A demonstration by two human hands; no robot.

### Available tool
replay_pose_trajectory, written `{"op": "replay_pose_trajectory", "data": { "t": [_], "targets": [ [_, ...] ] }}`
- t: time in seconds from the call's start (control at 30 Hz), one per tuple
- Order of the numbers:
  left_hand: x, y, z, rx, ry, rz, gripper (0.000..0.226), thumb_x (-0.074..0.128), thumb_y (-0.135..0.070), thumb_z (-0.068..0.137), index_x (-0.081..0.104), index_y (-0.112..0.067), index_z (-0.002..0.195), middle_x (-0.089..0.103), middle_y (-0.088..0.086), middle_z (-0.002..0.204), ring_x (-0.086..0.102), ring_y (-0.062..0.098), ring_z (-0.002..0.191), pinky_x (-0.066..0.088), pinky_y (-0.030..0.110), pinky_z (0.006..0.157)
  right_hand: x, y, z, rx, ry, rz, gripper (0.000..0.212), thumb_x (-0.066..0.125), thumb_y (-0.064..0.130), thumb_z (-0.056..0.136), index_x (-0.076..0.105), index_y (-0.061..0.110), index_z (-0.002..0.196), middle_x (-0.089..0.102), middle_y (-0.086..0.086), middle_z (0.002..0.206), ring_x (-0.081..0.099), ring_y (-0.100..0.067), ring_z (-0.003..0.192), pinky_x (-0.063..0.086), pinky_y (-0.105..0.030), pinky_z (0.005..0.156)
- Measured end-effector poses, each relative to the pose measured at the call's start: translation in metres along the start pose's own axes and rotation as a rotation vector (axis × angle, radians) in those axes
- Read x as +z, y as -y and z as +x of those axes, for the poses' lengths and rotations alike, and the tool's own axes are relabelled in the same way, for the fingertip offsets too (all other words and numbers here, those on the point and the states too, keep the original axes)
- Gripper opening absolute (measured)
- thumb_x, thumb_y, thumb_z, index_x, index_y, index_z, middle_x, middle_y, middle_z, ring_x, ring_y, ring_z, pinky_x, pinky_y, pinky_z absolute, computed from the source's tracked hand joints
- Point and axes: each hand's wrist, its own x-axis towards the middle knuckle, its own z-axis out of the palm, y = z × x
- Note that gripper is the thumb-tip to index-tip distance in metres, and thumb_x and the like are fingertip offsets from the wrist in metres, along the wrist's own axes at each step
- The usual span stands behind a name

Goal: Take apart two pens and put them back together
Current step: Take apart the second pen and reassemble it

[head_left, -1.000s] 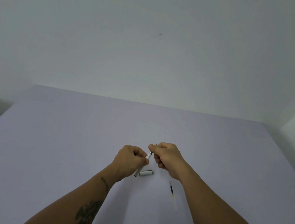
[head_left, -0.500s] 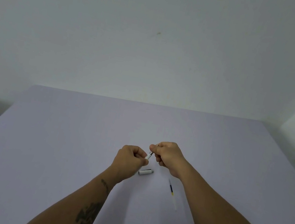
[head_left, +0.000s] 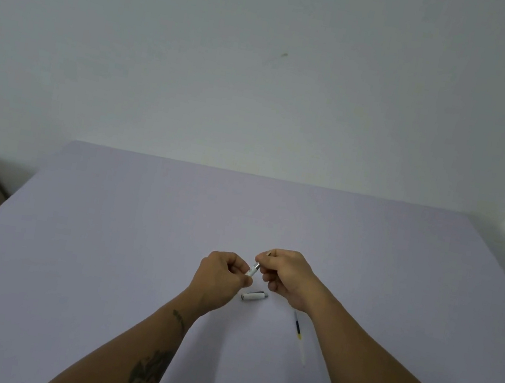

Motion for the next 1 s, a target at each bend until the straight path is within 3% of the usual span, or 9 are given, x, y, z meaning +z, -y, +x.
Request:
{"op": "replay_pose_trajectory", "data": {
  "t": [0.37,0.5,0.63,0.73,0.87,1.0],
  "targets": [
    [0.012,0.017,0.009,-0.027,-0.127,0.191,0.011,0.074,-0.014,0.078,0.068,-0.023,0.076,0.064,-0.008,0.069,0.055,0.007,0.056,0.042,0.019,0.053,0.010,-0.014,0.030,-0.060,-0.035,-0.223,0.014,0.072,0.017,0.086,0.071,0.008,0.075,0.063,-0.001,0.062,0.055,-0.013,0.055,0.045,-0.028,0.057],
    [0.010,0.029,0.011,-0.116,-0.115,0.181,0.012,0.072,-0.015,0.080,0.067,-0.024,0.074,0.065,-0.004,0.071,0.055,0.010,0.056,0.043,0.021,0.053,0.004,-0.023,0.041,-0.086,0.049,-0.322,0.007,0.073,0.015,0.082,0.077,0.013,0.088,0.070,0.001,0.075,0.062,-0.012,0.066,0.049,-0.024,0.061],
    [0.006,0.045,0.009,-0.227,-0.118,0.158,0.008,0.068,-0.016,0.081,0.069,-0.022,0.077,0.067,-0.001,0.075,0.059,0.015,0.063,0.050,0.026,0.059,-0.012,-0.047,0.054,-0.133,0.045,-0.801,0.030,0.066,0.014,0.081,0.069,0.020,0.111,0.062,0.003,0.098,0.062,-0.016,0.087,0.047,-0.025,0.072],
    [0.007,0.058,0.006,-0.273,-0.112,0.127,0.009,0.065,-0.017,0.083,0.069,-0.023,0.078,0.066,-0.002,0.072,0.059,0.014,0.061,0.053,0.027,0.057,-0.017,-0.067,0.062,-0.180,0.085,-1.067,0.035,0.060,0.014,0.082,0.063,0.023,0.116,0.047,0.006,0.105,0.054,-0.018,0.096,0.044,-0.028,0.077],
    [0.011,0.070,0.000,-0.312,-0.086,0.118,0.011,0.063,-0.017,0.085,0.070,-0.023,0.079,0.063,-0.004,0.069,0.057,0.013,0.059,0.051,0.026,0.054,-0.013,-0.085,0.069,-0.237,0.065,-1.169,0.027,0.056,0.015,0.084,0.061,0.024,0.109,0.048,0.001,0.107,0.052,-0.020,0.095,0.041,-0.029,0.072],
    [0.012,0.077,-0.005,-0.337,-0.060,0.110,0.012,0.062,-0.017,0.085,0.071,-0.024,0.079,0.064,-0.005,0.070,0.057,0.012,0.061,0.049,0.025,0.053,-0.009,-0.090,0.071,-0.255,0.048,-1.212,0.013,0.056,0.013,0.081,0.055,0.021,0.091,0.044,0.003,0.096,0.045,-0.019,0.085,0.038,-0.030,0.067]
  ]
}}
